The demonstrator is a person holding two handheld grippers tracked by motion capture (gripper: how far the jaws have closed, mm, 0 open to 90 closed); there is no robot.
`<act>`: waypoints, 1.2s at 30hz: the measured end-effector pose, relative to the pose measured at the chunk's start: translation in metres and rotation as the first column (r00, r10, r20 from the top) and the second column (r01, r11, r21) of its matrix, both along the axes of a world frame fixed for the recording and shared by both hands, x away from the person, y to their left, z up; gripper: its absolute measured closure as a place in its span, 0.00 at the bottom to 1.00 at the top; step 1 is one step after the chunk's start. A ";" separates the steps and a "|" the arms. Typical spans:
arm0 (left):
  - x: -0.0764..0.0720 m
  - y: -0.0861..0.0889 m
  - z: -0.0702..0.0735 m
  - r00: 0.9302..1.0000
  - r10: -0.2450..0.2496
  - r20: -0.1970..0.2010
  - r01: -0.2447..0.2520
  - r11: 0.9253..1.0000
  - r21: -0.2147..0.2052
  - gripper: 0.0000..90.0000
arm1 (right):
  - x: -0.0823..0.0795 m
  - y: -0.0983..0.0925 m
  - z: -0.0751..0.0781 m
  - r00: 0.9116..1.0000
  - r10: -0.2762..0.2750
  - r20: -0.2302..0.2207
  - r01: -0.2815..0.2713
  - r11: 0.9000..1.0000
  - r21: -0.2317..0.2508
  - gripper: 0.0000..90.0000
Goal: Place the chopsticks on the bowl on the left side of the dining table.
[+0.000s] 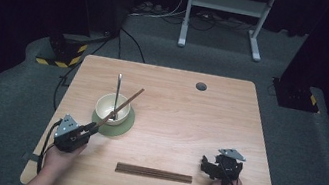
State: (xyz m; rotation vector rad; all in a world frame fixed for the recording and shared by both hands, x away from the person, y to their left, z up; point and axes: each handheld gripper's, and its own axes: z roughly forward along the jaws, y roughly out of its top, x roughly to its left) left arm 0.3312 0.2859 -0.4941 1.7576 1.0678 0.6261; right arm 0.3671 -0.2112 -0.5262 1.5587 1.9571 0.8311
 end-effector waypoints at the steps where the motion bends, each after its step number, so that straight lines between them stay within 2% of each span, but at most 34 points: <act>1: -0.002 -0.003 0.000 1.000 -0.008 0.004 0.008 1.000 -0.007 0.85 | 0.000 0.000 0.000 1.000 0.000 0.000 0.000 1.000 0.000 0.11; 10: -0.004 -0.007 -0.001 1.000 -0.025 0.006 0.025 1.000 -0.015 0.85 | 0.000 0.000 0.000 1.000 0.002 -0.001 -0.002 1.000 0.000 0.11; 15: -0.004 -0.007 -0.001 1.000 -0.018 0.003 0.018 1.000 -0.019 0.85 | 0.000 0.000 0.000 1.000 0.002 0.000 -0.002 1.000 0.000 0.11; 16: -0.003 -0.006 -0.001 1.000 -0.024 0.004 0.024 1.000 0.007 0.84 | 0.000 0.000 0.000 1.000 0.002 0.000 -0.002 1.000 0.000 0.11; 17: -0.003 -0.006 -0.001 1.000 -0.024 0.004 0.024 1.000 0.007 0.82 | 0.000 0.000 0.000 1.000 0.002 0.000 -0.002 1.000 0.000 0.11; 18: -0.003 -0.008 -0.001 1.000 -0.021 0.010 0.021 1.000 -0.016 0.80 | 0.000 0.000 0.000 1.000 0.002 0.000 -0.002 1.000 0.000 0.11; 24: -0.002 -0.007 -0.001 1.000 -0.005 0.005 0.005 1.000 -0.001 0.72 | 0.000 0.000 0.000 1.000 0.002 -0.001 -0.002 1.000 0.000 0.11; 31: 0.002 0.002 0.000 1.000 0.027 -0.005 -0.027 0.999 0.023 0.68 | 0.000 0.001 0.000 1.000 0.001 -0.004 -0.001 1.000 0.004 0.11; 36: 0.006 0.005 -0.001 0.999 0.052 -0.004 -0.052 0.999 0.010 0.63 | -0.001 0.000 0.000 1.000 0.011 -0.007 -0.011 1.000 0.001 0.11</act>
